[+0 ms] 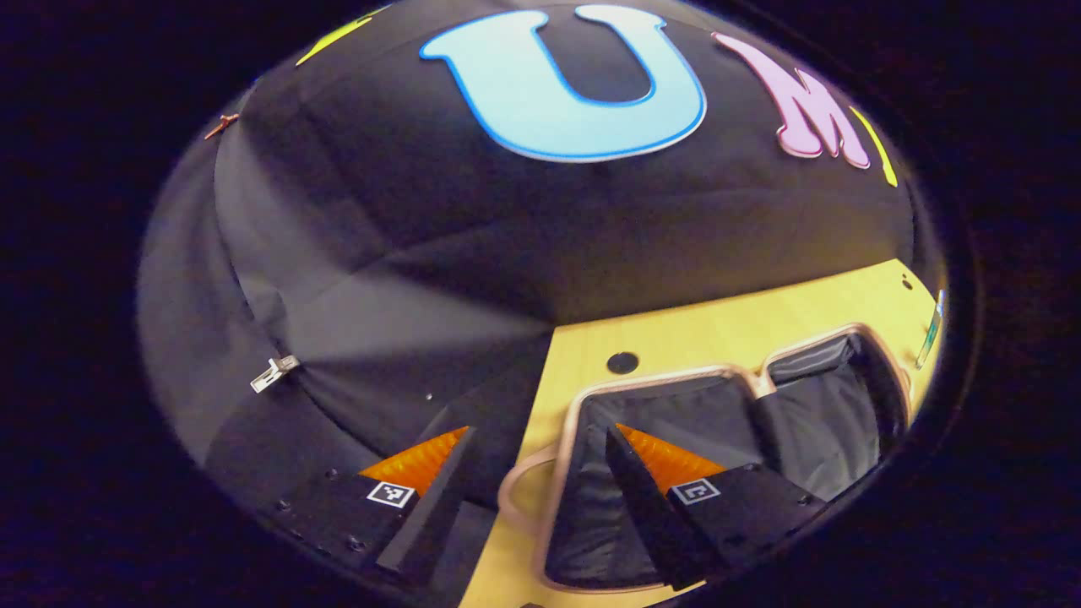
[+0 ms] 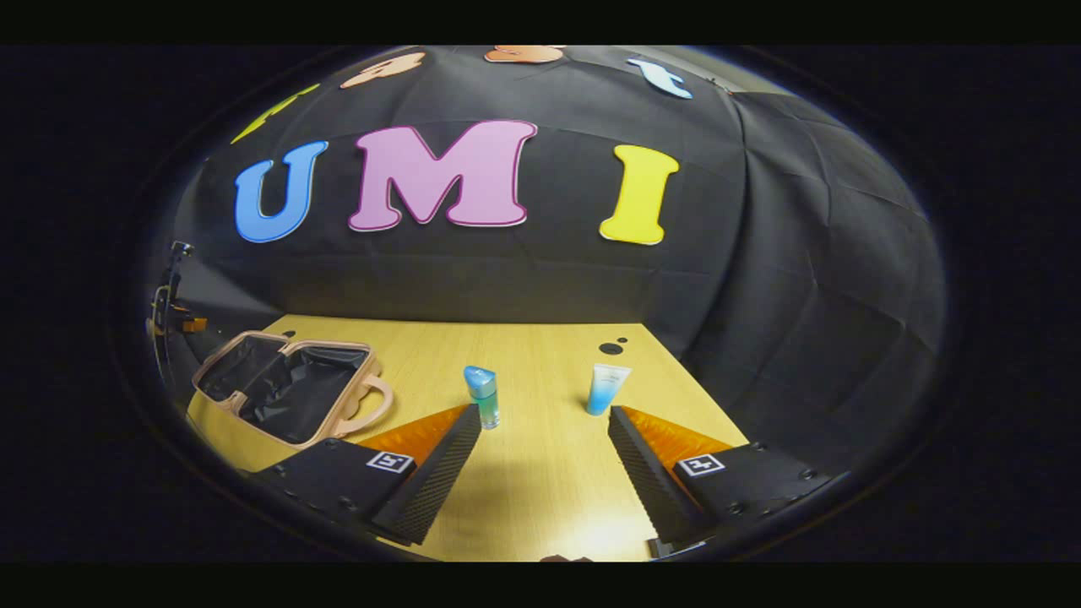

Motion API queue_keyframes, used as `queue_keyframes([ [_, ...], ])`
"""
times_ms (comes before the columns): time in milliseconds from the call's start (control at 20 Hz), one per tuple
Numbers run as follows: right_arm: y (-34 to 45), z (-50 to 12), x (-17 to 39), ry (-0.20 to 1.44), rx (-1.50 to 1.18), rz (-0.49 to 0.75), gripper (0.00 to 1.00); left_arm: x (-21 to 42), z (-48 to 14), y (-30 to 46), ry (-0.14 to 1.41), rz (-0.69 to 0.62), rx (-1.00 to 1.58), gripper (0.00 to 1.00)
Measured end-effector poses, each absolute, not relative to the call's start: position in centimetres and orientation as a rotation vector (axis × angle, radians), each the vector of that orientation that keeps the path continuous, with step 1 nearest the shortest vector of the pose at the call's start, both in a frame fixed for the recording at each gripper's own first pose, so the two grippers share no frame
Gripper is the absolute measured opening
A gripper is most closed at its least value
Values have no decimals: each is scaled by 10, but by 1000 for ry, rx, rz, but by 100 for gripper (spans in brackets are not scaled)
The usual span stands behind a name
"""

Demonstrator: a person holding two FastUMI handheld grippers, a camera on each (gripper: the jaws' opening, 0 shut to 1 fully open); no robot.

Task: First open the suitcase, pack the skin care products into it, and then close the suitcase.

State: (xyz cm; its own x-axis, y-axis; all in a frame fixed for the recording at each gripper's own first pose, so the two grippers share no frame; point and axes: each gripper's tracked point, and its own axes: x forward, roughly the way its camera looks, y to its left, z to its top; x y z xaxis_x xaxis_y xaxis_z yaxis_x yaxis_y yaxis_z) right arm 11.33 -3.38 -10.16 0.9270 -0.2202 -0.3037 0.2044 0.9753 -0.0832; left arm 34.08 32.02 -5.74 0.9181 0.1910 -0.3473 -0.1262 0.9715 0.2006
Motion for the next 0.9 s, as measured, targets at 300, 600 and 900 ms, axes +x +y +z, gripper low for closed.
queue_keyframes([
  [300, -83, -87, 119, 281, -39, -265, 97, 296, 5, 105, 190, -81, 33, 97],
  [600, -123, -94, 128, 297, -9, -266, 97, 284, -27, -84, 186, -296, -46, 98],
  [900, -147, -117, 147, 349, -29, -236, 97, 281, -109, -219, 312, -447, -111, 99],
])
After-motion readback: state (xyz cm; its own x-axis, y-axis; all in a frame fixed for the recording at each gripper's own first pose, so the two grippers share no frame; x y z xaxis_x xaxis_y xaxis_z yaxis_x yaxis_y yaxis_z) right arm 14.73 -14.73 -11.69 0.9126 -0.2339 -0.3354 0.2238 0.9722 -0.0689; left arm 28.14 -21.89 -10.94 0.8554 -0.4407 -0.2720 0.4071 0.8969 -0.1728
